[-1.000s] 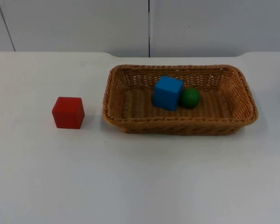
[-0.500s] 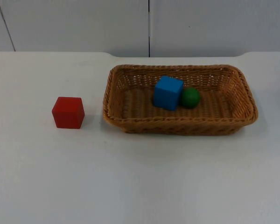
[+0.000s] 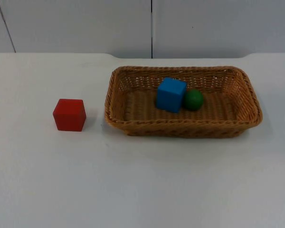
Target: Place all geometric objects except the red cube into the basket.
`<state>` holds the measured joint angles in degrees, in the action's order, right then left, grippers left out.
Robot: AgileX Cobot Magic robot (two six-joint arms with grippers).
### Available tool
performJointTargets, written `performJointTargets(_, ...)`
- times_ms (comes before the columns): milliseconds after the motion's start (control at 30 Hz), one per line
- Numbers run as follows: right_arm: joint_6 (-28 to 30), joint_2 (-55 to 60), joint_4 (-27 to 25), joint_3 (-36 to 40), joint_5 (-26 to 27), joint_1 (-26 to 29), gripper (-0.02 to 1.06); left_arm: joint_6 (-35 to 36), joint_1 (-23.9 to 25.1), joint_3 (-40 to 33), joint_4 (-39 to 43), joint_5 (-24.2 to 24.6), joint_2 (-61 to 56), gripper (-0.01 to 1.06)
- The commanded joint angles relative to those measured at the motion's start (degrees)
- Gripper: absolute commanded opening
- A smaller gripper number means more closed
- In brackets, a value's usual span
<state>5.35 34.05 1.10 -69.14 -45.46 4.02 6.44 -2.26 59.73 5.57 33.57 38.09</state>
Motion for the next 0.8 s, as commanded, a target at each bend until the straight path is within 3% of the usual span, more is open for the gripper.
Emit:
performJointTargets(0,0.75,-6.24,1.32,2.86,-0.84,-0.54,1.05,-0.06,-0.73,0.14,-1.05,4.09,-4.13,1.04)
performJointTargets(67,4.38,-12.12,1.79,3.71,-4.60,-2.66,1.05,-2.07,-0.73,0.93,-1.22,9.48,-7.76,1.04)
performJointTargets(100,4.38,-12.12,1.79,3.71,-4.60,-2.66,1.05,-2.07,-0.73,0.93,-1.22,9.48,-7.76,1.04)
performJointTargets(200,4.86,-18.64,1.79,3.38,-9.23,-5.69,1.05,-4.47,-0.58,3.82,-3.83,15.47,-12.98,1.04)
performJointTargets(400,7.04,-26.32,0.82,0.47,-15.10,-5.83,1.05,-5.44,1.74,10.62,-5.94,23.31,-19.70,1.04)
performJointTargets(667,8.73,-31.34,-3.70,-3.54,-20.51,-5.74,1.05,-11.18,7.71,12.59,-10.21,28.88,-29.44,1.04)
performJointTargets(767,9.15,-32.86,-5.53,-3.80,-20.92,-5.74,1.05,-13.62,7.24,12.59,-12.57,28.88,-31.76,1.04)
